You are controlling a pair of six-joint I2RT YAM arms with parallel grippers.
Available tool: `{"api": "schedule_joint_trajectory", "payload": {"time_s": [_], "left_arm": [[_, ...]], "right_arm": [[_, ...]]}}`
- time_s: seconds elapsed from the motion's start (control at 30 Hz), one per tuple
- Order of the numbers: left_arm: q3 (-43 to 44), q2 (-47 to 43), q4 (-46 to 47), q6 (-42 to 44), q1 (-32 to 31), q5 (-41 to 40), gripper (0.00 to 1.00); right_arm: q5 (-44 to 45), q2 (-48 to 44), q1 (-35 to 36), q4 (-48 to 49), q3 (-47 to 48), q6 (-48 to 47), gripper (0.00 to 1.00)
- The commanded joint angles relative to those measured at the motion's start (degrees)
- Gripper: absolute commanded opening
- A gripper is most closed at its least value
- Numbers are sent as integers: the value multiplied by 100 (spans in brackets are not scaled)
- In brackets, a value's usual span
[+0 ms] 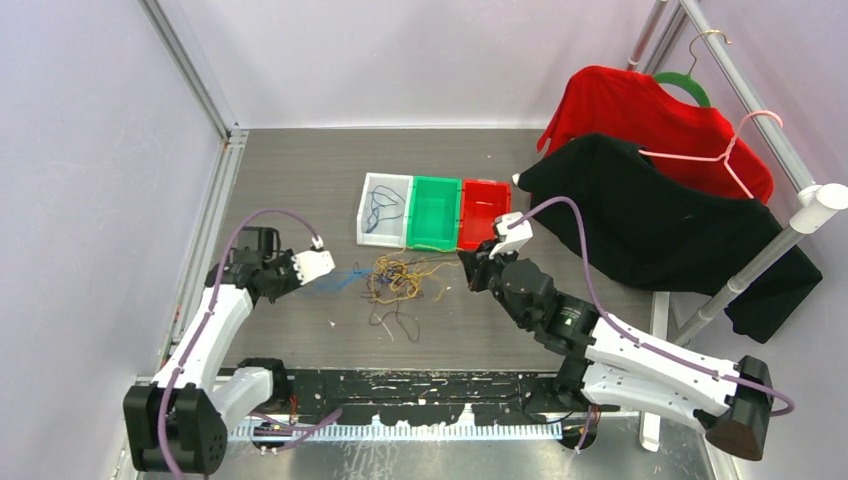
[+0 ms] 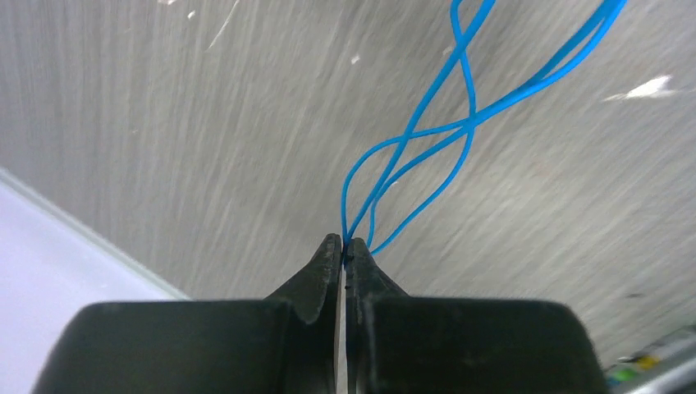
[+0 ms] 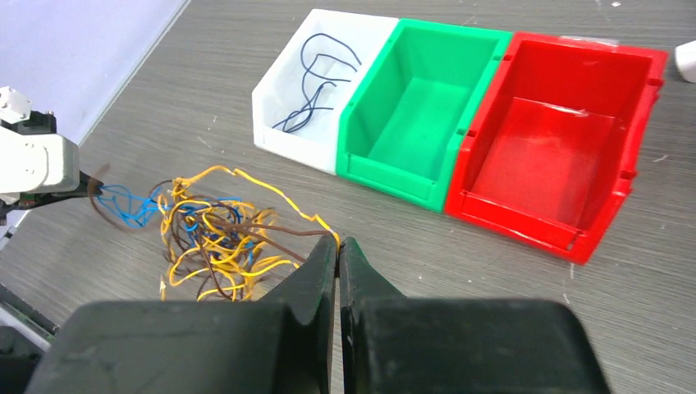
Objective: Untangle the cables
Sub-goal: Untie the cable.
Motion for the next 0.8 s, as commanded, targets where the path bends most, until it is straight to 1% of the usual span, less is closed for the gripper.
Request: {"api": "schedule_joint_trajectory", "payload": {"time_s": [0.0, 0.07, 0.13, 0.3, 0.37, 0.4, 0.47, 0.53, 0.57, 0.6, 0.63, 0.67, 0.7, 0.77], "left_arm": [[-185, 88, 448, 1049, 804, -338, 0], [-439, 121, 744, 1566, 1129, -412, 0], [-596, 218, 1108, 1896, 1395, -451, 0], [-392, 1019, 1505, 2131, 1843, -587, 0], [-157, 1299, 1340, 2032, 1886, -511, 0], [-28, 1369, 1236, 1910, 1892, -414, 0], [236, 1385, 859, 1759, 1885, -69, 0], [482, 1315, 336, 1747, 1851, 337, 0], [630, 1262, 55, 1740, 1804, 494, 12], [782, 1210, -274, 1724, 1756, 682, 33], [979, 1161, -698, 1733, 1720, 888, 58], [1176, 1133, -1103, 1786, 1687, 1098, 88], [1416, 1126, -1503, 1777, 1622, 1284, 99], [1924, 1151, -2234, 1569, 1342, 1577, 100]], "right_arm": [[406, -440, -198, -250, 301, -149, 1], [402, -512, -195, -402, 336, -149, 1], [466, -588, -201, -496, 344, -153, 1], [653, -672, -212, -754, 390, -176, 1], [505, -668, -219, -833, 405, -118, 2], [356, -646, -221, -854, 406, -57, 4], [-17, -558, -213, -837, 400, 73, 7], [-499, -400, -216, -720, 373, 228, 7], [-727, -287, -224, -609, 351, 327, 7], [-970, -180, -226, -494, 327, 432, 7], [-1162, -78, -223, -348, 301, 533, 7], [-1480, 43, -225, -151, 289, 642, 7], [-1668, 153, -227, -25, 284, 741, 7], [-1937, 377, -223, 218, 307, 839, 6]]}}
